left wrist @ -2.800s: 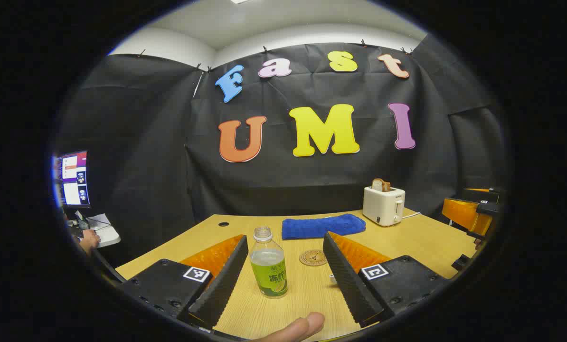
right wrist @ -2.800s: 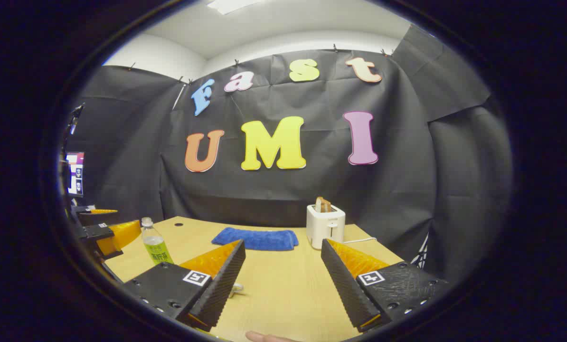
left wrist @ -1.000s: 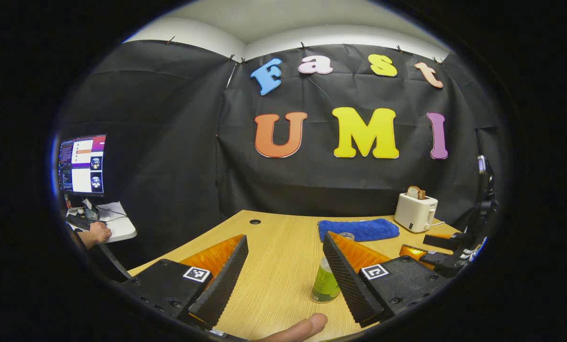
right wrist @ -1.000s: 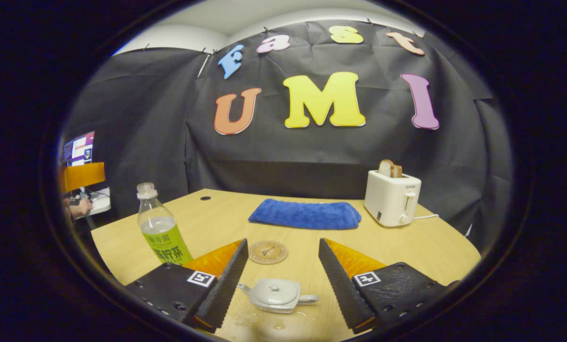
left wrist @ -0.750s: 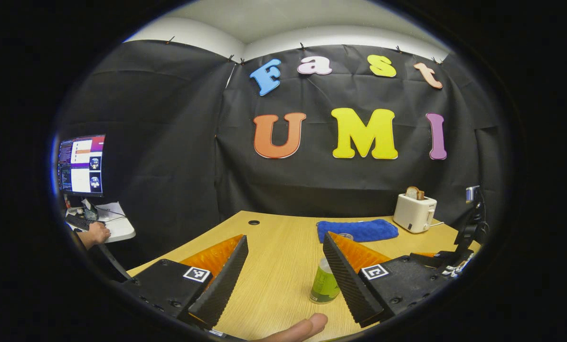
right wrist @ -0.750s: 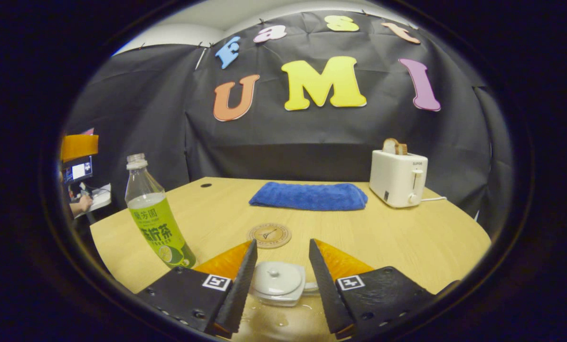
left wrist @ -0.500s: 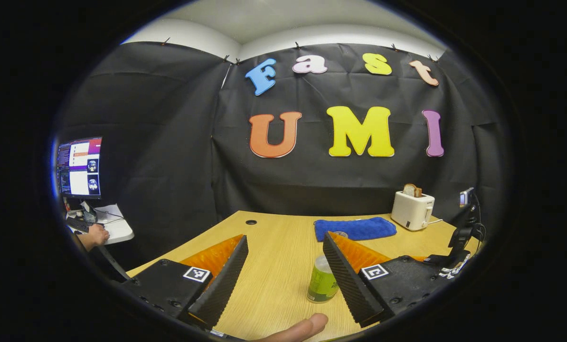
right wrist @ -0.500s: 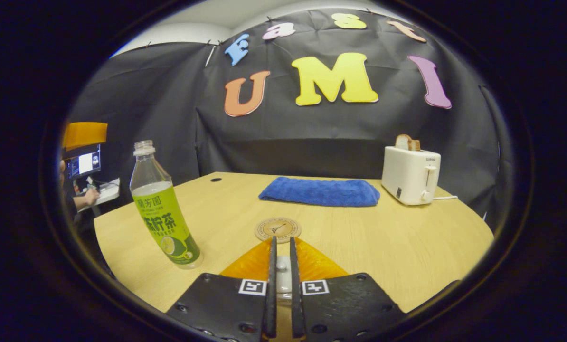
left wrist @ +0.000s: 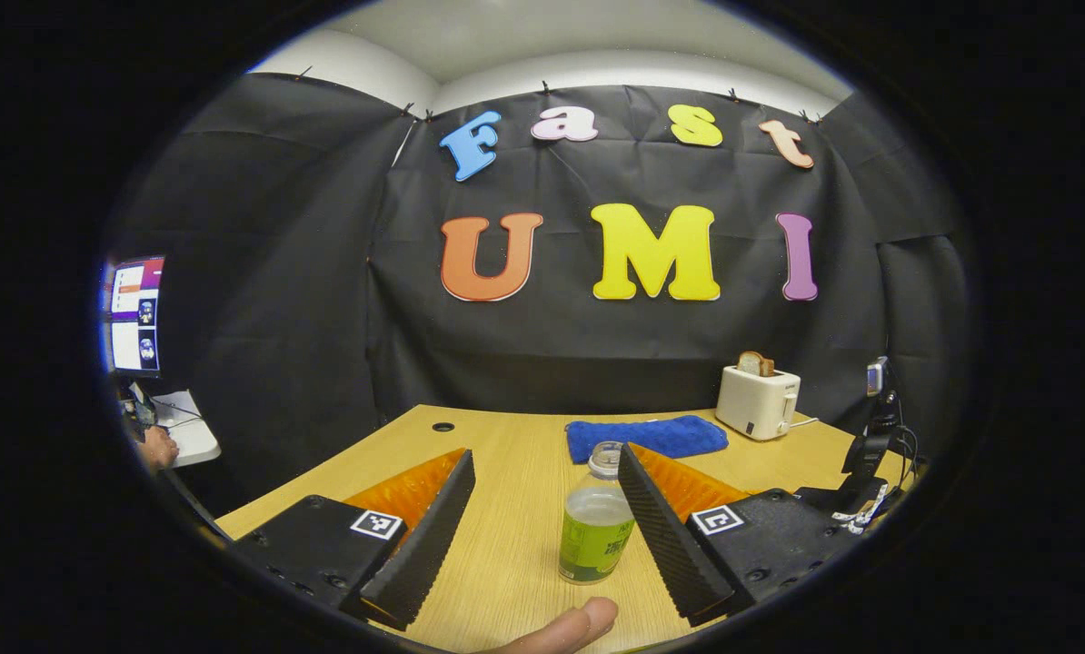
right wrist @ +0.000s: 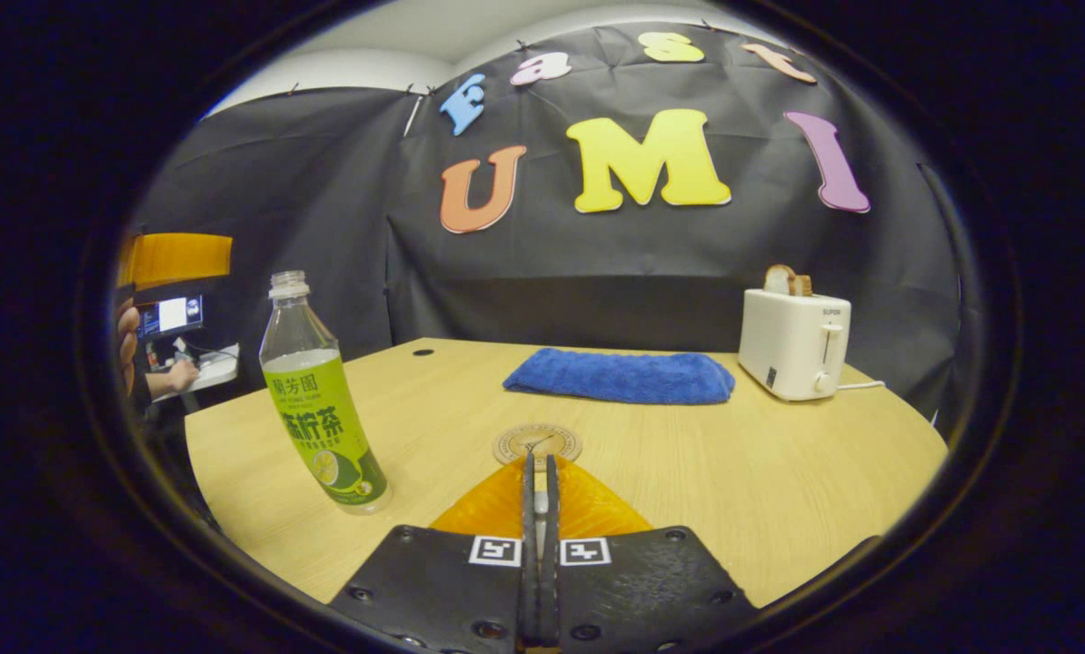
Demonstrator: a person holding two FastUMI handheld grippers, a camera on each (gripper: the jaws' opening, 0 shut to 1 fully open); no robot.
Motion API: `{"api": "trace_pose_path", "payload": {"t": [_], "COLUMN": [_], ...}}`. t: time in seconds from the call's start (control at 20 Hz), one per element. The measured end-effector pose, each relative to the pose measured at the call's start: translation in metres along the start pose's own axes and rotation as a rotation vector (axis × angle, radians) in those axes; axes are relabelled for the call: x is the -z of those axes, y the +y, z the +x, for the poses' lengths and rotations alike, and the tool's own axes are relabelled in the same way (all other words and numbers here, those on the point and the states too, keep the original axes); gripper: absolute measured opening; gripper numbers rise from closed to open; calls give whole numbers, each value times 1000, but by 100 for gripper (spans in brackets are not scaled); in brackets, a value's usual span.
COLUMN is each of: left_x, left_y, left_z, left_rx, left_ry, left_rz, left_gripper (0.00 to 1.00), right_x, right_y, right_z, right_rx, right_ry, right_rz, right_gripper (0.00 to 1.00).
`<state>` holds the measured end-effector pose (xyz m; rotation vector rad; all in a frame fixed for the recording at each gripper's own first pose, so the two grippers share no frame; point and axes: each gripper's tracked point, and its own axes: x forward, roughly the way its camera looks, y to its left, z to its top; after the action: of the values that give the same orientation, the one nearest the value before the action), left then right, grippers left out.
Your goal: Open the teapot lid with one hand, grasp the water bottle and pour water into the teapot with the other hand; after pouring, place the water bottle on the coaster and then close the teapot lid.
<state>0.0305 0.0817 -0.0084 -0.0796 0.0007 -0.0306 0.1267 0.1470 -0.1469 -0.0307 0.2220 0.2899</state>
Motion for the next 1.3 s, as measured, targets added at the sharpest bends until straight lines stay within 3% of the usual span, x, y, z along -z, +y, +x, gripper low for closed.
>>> {"api": "trace_pose_path", "payload": {"t": [0.25,0.55,0.8,1.3], "left_x": [11,29,49,86], "left_y": [-2,-14,-40,-53], "left_z": [6,16,27,60], "left_rx": [41,113,213,162], "left_ry": [19,36,25,-28], "left_rz": [2,-6,15,71], "left_gripper": [99,99,99,100], "right_x": [-15,-66,-77,-66], "right_y": [2,-20,-53,-99], "right_z": [-6,-43,-82,-123], "right_rx": [-23,33,86,136], "right_ry": [-16,-133,-173,-177], "right_rz": [15,3,6,19], "right_gripper": [1,1,1,1]}}
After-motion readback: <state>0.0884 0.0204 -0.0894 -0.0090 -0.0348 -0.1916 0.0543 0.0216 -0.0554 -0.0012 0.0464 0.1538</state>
